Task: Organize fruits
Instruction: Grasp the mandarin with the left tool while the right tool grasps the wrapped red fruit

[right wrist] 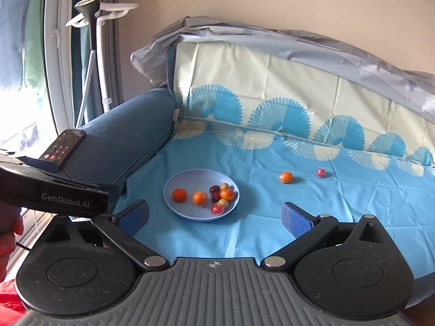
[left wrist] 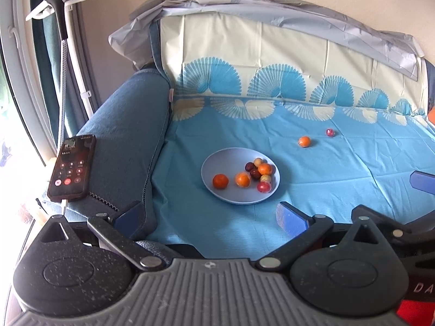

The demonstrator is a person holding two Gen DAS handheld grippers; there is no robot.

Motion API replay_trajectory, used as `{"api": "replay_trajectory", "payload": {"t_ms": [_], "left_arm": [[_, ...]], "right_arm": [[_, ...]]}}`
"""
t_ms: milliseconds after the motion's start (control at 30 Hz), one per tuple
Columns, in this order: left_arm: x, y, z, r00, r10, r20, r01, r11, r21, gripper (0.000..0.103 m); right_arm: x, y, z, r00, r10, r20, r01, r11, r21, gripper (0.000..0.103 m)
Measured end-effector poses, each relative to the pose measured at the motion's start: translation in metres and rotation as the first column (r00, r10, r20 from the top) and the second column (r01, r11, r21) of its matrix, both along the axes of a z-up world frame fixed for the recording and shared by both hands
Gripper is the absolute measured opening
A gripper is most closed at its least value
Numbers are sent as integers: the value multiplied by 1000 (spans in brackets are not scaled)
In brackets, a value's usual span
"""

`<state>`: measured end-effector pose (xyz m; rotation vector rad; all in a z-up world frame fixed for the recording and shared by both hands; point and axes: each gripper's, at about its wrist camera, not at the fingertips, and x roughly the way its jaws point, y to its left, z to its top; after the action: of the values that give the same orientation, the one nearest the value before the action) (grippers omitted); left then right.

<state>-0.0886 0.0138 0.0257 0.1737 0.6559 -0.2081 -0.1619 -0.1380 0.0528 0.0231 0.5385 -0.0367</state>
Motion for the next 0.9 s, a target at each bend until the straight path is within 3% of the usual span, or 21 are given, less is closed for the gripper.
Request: {"api": "replay_trajectory", "payload": {"t_ms": [467, 700, 900], "left_arm": [[14, -7, 2, 1000, -8, -27, 8, 1000, 8, 103], [60, -42, -6, 996, -24, -86, 27, 999, 38, 103], [127, -110, -22, 989, -86, -120, 93, 994, 61, 103]], "right_arm": [[4, -14, -2, 999, -47, 16, 46, 998, 35, 102], [35, -50, -25, 992, -118, -36, 121, 988, 100, 102], [81, -119, -47, 968, -242, -61, 248, 960, 133, 102]]}}
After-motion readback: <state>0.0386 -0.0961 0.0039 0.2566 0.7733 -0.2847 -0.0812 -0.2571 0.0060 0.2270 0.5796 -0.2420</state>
